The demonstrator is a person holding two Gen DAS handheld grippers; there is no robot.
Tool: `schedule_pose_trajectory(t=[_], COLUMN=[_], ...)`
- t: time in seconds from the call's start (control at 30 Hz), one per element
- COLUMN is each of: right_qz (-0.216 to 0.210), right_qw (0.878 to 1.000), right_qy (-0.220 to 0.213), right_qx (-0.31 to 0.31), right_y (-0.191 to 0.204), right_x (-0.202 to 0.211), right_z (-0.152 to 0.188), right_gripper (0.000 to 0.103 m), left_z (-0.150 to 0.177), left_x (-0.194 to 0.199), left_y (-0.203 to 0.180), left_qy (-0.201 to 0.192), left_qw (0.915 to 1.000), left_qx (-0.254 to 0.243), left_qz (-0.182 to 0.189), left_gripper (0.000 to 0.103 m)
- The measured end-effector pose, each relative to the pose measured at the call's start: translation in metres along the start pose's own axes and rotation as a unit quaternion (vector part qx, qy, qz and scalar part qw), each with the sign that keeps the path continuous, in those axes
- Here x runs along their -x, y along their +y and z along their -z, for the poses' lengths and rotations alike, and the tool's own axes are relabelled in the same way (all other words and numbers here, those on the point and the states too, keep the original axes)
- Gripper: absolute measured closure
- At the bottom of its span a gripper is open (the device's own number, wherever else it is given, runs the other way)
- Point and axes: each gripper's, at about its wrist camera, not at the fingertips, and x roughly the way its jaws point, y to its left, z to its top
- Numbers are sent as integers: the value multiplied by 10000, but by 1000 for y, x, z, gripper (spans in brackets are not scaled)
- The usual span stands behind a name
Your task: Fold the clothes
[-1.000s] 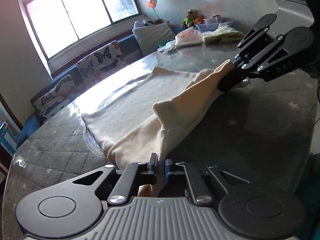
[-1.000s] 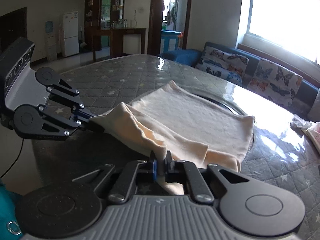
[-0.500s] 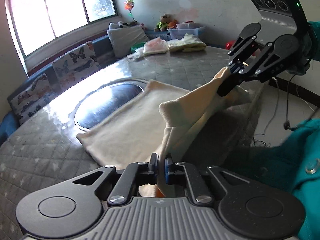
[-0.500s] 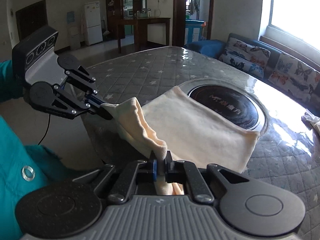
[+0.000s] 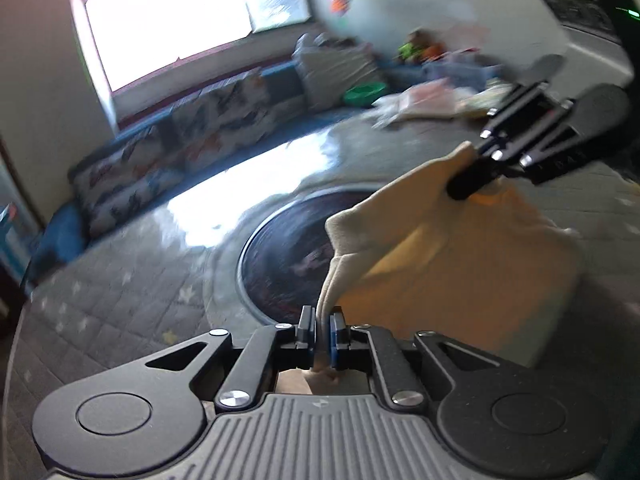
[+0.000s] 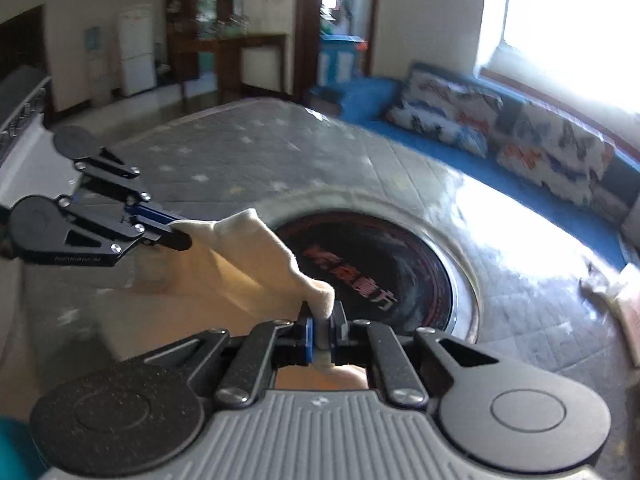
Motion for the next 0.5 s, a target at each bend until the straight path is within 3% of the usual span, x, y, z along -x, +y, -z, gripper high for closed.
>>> schedule_pose_trajectory(t=[0.07,0.2,0.33,0.5], right_qz=[238,426,452,726], right_qw=[9994,9969,9941,9908], right_qy=[36,49,-42,21], right_qx=[-247,-658,-984,-1140], right_y=[-4,-7,-11,-24], right_x=[-30,-55,-28,2], right_z=[5,20,39,65], right_gripper=[84,84,74,75], left_z=[5,13,18,19], left_x=[-25,-41,-36,-31], left_y=[8,5,5,11], left_qy=[251,346,295,282], left_qw=[9992,9981,9975,9961], left_qx=[262,326,365,560], left_qz=[-135,-397,-538,-626], left_gripper=[92,83,79,74])
